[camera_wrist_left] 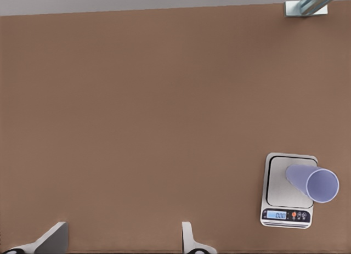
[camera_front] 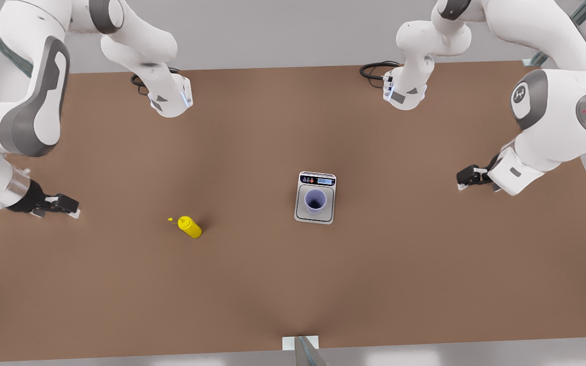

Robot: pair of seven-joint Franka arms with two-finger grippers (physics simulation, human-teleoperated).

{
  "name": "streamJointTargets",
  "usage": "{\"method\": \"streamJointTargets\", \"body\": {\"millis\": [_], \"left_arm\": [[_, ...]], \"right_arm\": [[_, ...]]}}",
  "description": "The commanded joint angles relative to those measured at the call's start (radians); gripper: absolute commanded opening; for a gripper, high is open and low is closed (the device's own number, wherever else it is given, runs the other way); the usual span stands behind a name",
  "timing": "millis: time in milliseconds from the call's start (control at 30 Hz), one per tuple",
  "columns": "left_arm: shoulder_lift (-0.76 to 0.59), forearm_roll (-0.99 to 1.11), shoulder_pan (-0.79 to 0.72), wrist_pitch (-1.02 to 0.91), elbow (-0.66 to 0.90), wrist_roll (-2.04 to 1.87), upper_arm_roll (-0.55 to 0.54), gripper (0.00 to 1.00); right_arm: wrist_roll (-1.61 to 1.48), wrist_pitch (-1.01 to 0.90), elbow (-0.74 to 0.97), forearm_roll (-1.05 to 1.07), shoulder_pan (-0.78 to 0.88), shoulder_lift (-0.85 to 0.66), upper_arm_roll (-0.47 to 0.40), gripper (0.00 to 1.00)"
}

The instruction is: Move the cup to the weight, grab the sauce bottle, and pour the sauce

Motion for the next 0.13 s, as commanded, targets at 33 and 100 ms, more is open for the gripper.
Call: {"method": "streamJointTargets", "body": {"millis": [33,100], "left_arm": [[0.007,-0.003,-0.001,0.001,-0.001,-0.005,0.000,1.00],[0.024,0.001,-0.001,0.005,0.000,-0.017,0.000,1.00]], "right_arm": [[0.013,0.035,-0.078,0.000,0.002,-0.074,0.001,1.00],[0.012,0.038,-0.104,0.000,0.002,-0.094,0.004,1.00]]}}
